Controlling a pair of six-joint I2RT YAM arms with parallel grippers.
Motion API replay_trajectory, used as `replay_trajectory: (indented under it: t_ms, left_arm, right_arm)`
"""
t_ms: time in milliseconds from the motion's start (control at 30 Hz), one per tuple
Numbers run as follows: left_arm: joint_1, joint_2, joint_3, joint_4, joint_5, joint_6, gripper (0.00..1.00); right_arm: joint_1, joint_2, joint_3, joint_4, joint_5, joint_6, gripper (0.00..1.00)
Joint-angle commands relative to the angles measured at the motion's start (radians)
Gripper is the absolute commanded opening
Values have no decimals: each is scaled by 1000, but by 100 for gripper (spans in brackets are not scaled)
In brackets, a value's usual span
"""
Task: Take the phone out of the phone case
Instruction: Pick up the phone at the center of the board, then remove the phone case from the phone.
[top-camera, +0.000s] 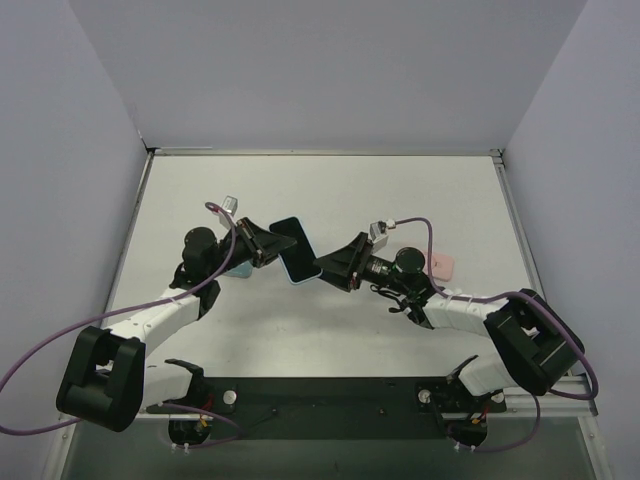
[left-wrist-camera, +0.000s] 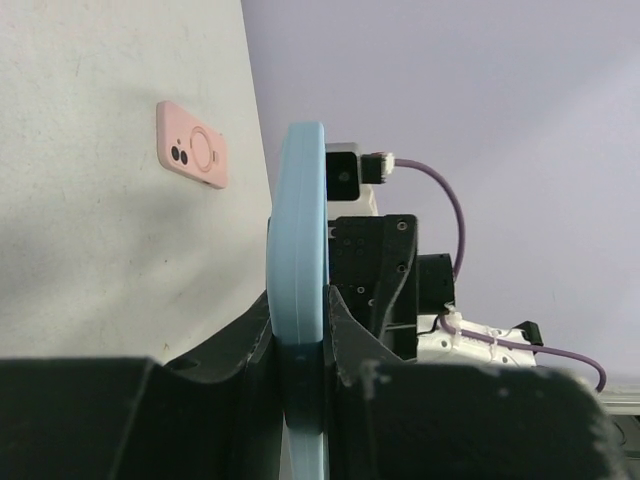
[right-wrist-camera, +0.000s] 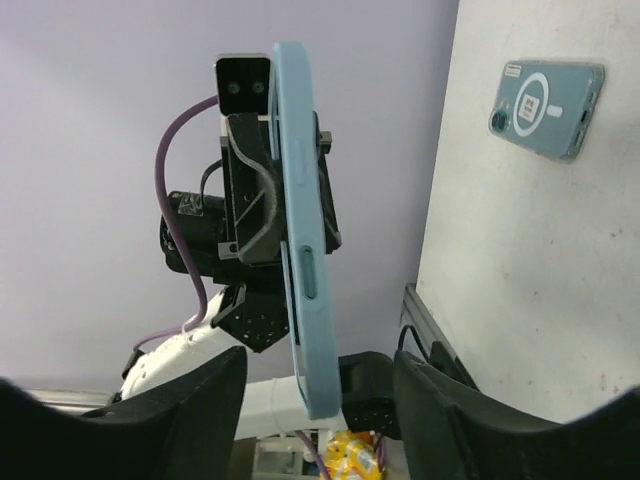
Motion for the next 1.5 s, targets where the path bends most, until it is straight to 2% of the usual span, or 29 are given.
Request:
replay_trajectory:
  t_ms: [0,67,100,167,200,367,467,600,833,967,1100,1200,1467]
  left_arm:
    - [10,-26,29,172,-8,-63,0]
    - [10,-28,24,188,-8,-77,0]
    - [12,-31,24,189,-9,-77,0]
    - [12,-34,24,189,-11,-79,0]
    - [12,-39,24,188,-11,-79,0]
    - [13,-46,19,182,-17,-79,0]
    - [12,-55,7,203,-31,-92,0]
    - [17,-81,-31,379,-79,-155,0]
    - [24,-121,-39,525,-144,-203,0]
    - [27,-80,-34,655,-182,-275,0]
    - [27,-8,-31,862,-242,-396,0]
    - [26,26,-25,938,-273,-448,0]
    - [27,-43,-7,919,-322,-477,0]
  right_arm:
    - [-11,9,-32,230,31,52,43]
    - [-13,22,-41,275,32,73,35]
    - [-14,34,-47,290,34,80,26]
    - [-14,42,-53,327,37,95,22]
    - [-16,49,-53,333,37,98,16]
    - [-16,63,-46,382,37,121,0]
    - [-14,77,-21,434,41,185,0]
    - [-16,37,52,434,44,245,0]
    - [-16,22,161,431,142,398,0]
    - [-18,34,201,430,207,477,0]
    - [-18,63,260,431,274,550,0]
    - [-13,91,284,431,333,607,0]
    - [10,174,326,431,457,707,0]
